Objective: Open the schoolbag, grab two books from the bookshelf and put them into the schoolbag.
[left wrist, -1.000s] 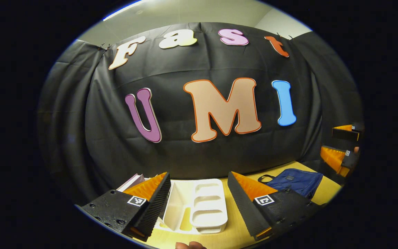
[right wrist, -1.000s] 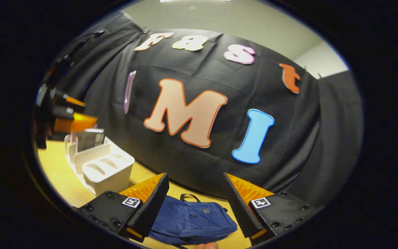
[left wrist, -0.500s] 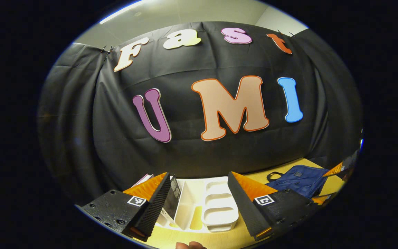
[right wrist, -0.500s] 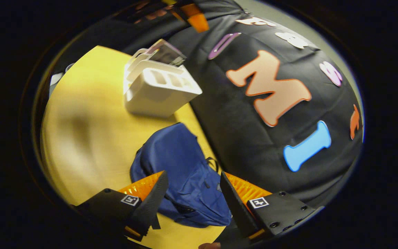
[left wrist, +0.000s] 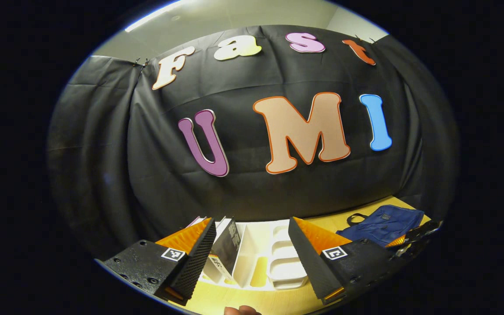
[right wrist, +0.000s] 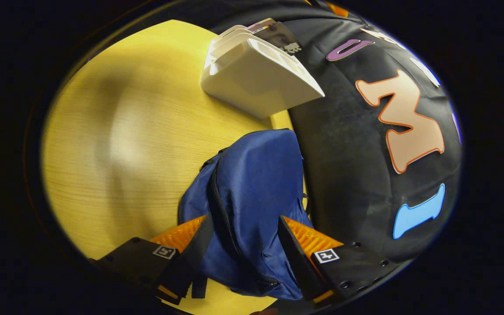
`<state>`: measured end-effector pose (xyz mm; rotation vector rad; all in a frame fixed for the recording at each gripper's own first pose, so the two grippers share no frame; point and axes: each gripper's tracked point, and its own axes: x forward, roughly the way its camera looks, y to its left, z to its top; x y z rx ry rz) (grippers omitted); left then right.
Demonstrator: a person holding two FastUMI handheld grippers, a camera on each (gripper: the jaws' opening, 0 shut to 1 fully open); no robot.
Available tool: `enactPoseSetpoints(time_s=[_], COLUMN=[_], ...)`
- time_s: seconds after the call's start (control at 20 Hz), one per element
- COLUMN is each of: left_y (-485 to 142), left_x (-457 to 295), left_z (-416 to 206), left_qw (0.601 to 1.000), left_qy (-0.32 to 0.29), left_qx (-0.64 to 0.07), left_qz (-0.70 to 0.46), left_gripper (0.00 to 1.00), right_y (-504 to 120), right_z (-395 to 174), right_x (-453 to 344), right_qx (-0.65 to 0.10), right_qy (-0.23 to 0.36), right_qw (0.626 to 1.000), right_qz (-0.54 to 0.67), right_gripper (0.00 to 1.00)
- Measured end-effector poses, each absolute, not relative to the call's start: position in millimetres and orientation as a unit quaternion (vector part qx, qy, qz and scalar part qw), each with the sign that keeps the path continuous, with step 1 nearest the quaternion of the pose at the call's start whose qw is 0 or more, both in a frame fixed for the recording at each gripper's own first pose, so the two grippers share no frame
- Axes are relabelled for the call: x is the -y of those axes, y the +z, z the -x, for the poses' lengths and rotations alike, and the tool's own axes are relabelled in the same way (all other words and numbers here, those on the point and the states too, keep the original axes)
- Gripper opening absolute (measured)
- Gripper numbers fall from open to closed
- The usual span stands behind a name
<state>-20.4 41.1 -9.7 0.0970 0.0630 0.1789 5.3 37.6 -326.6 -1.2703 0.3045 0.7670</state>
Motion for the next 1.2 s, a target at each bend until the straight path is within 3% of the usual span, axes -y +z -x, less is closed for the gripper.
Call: enactPoseSetpoints(time_s=[0.1, 0.15, 0.3, 0.55, 0.65, 0.7, 0.75, 0.8, 0.95, 1.2], left_y=[-9.9, -12.3, -14.2, -18.1, -18.5, -19.1, -20.1, -19.7, -17.9, -24.5], left_x=[-45.5, -46.8, -53.0, -64.0, -69.6, -70.1, -71.2, -71.8, -72.0, -72.0], left_z=[22.7, 23.6, 27.6, 32.1, 31.8, 31.2, 31.3, 31.6, 28.5, 16.1], left_qw=[0.994, 0.994, 0.992, 0.991, 0.99, 0.989, 0.989, 0.989, 0.989, 0.992], left_qy=[0.095, 0.098, 0.109, 0.124, 0.131, 0.132, 0.133, 0.133, 0.131, 0.11], left_qx=[-0.032, -0.034, -0.038, -0.042, -0.044, -0.045, -0.046, -0.047, -0.044, -0.056], left_qz=[-0.046, -0.044, -0.041, -0.042, -0.04, -0.039, -0.04, -0.041, -0.046, -0.03], left_gripper=[0.97, 1.0, 0.97, 0.97, 0.98, 0.97, 1.0, 1.0, 1.0, 0.97], right_y=[-327.0, -327.3, -335.2, -346.0, -345.2, -344.4, -343.8, -343.8, -330.1, -284.0], right_z=[-10.4, -13.7, -13.0, -16.9, -16.0, -16.5, -19.0, -20.7, -26.2, -39.0], right_x=[-47.6, -52.4, -62.1, -53.9, -55.5, -54.0, -53.8, -52.1, -54.7, -52.8], right_qx=[-0.126, -0.123, -0.137, -0.211, -0.248, -0.271, -0.291, -0.32, -0.361, -0.338], right_qy=[0.345, 0.344, 0.355, 0.321, 0.318, 0.32, 0.328, 0.324, 0.319, 0.31], right_qw=[0.725, 0.725, 0.725, 0.737, 0.766, 0.776, 0.785, 0.793, 0.819, 0.855], right_qz=[0.583, 0.585, 0.575, 0.556, 0.501, 0.471, 0.438, 0.405, 0.312, 0.241], right_gripper=[0.98, 0.92, 0.76, 0.07, 0.06, 0.16, 0.15, 0.0, 0.04, 0.02])
